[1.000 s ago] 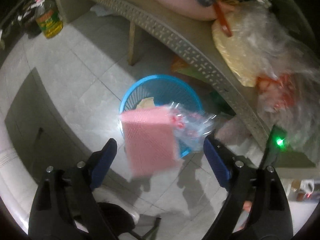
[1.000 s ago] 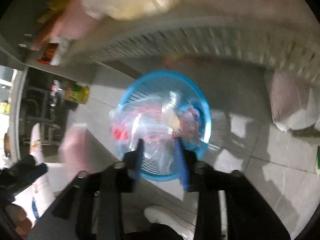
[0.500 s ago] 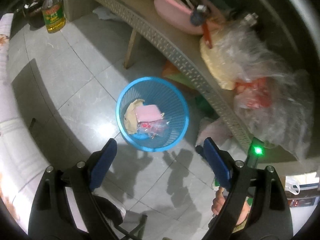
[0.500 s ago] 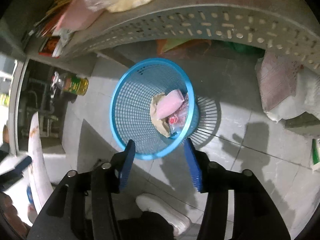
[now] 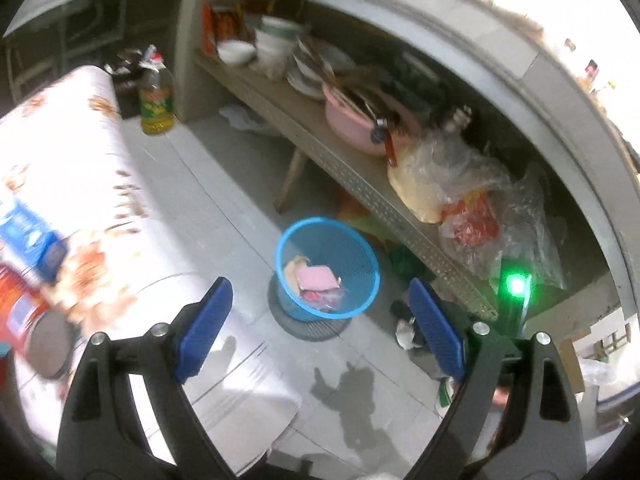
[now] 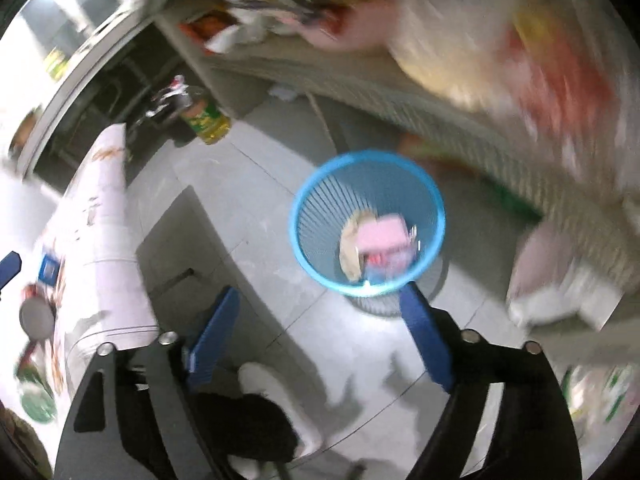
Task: Collect trash
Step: 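Move both tools back over the table, then grasp the red snack bag with the left gripper and lift it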
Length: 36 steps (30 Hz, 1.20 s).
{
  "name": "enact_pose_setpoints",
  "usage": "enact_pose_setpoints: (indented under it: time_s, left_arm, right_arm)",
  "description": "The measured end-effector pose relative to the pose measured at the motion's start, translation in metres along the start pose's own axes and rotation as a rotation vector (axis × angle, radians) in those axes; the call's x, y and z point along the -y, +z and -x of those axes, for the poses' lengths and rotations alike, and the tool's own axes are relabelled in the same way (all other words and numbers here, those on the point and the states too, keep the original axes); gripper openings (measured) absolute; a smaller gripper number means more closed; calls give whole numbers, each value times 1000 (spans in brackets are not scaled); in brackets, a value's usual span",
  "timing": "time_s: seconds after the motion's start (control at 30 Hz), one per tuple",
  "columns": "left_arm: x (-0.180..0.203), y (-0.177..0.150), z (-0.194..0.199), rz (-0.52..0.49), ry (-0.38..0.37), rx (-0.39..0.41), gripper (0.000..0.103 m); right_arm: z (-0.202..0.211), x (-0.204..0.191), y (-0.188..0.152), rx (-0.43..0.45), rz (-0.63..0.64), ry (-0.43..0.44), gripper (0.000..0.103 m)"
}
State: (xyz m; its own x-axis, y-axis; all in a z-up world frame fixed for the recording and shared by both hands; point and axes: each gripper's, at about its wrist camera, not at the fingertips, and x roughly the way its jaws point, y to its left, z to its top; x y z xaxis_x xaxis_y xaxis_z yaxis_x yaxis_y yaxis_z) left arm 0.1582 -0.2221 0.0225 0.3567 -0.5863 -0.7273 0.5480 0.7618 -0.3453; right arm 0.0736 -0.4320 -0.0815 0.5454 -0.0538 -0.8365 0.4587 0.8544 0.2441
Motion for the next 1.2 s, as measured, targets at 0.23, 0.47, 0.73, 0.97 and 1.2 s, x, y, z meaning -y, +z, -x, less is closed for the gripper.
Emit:
enact_pose_setpoints:
  time_s: [0.23,0.47,0.73,0.97,1.2]
  left_arm:
    - [-41,-56,69,46,59,77,87]
    - [-89,-96,143,122,163,219,88]
    - [-134,-127,199,221,232,369,89]
    - [-168,-147,233,306,273,460,89]
    - [-199,-162,246,389,315,481,89]
  right_arm:
    - [45,-82,9,175,213,-90,96]
    - [56,-151,-3,195,391,-39,96]
    - [82,-208,-21,261,512,138,96]
    - [95,-238,-30,210,542,305,96]
    - [96,-262,-35,84,510,502,96]
